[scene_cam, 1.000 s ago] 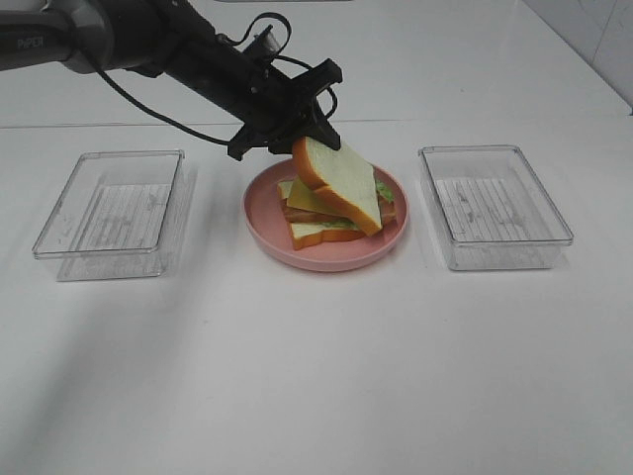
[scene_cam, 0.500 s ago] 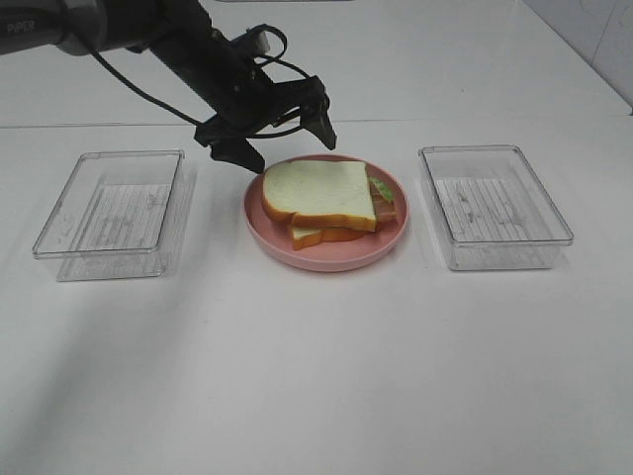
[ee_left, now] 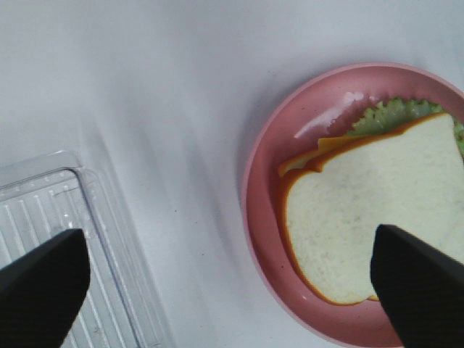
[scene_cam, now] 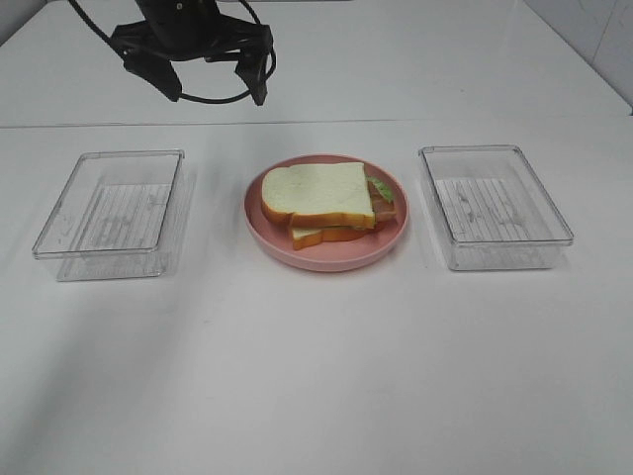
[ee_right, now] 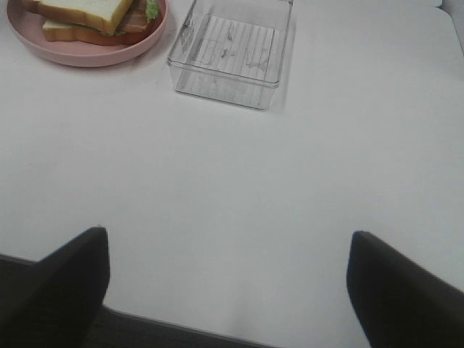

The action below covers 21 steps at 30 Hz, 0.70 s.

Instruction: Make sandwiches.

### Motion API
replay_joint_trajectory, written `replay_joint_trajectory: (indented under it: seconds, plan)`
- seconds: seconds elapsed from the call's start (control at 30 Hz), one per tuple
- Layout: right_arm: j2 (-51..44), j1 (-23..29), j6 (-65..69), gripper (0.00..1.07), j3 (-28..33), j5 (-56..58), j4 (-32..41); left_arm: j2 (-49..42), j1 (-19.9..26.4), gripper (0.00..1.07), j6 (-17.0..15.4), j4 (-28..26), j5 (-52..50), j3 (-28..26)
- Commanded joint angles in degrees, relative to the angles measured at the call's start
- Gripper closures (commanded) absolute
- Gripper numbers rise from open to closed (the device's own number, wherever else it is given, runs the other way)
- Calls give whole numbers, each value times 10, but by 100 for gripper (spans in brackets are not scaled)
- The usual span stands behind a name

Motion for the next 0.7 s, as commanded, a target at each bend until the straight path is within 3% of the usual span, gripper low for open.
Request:
replay_joint_trajectory:
  seconds: [0.03,0.13,0.23,0.3,0.37,0.4,0.43,0.47,0.53,0.63,0.7]
  plan:
    - [-19,-3,-6,20,-1,0,2,-40,-3,7,-5,4,61,3]
    - [-19,-3,-6,20,-1,0,2,-61,-3,7,-5,3,61,10]
    - [-19,-3,-6,20,-1,0,2,-109,-3,7,4,14,61,52]
    - [-19,-3,-6,20,-1,0,2,-190,-1,7,16,77,61,154]
    - [-19,-3,-6,20,-1,0,2,-213,3,7,16,92,61,184]
    - [-19,-3,-6,20,-1,0,2,-213,3,7,16,92,61,184]
    - [-19,-3,-6,20,-1,0,2,-253,12,7,14,102,61,237]
    - [-19,-3,-6,20,-1,0,2,-253,12,7,14,102,61,237]
    - [-19,-3,-6,20,-1,0,2,-335,50,7,13,102,60,332]
    - [-19,-3,-6,20,-1,0,2,-355,63,7,13,102,60,350]
    - [-19,-3,-6,20,-1,0,3,-434,108,7,10,101,57,438]
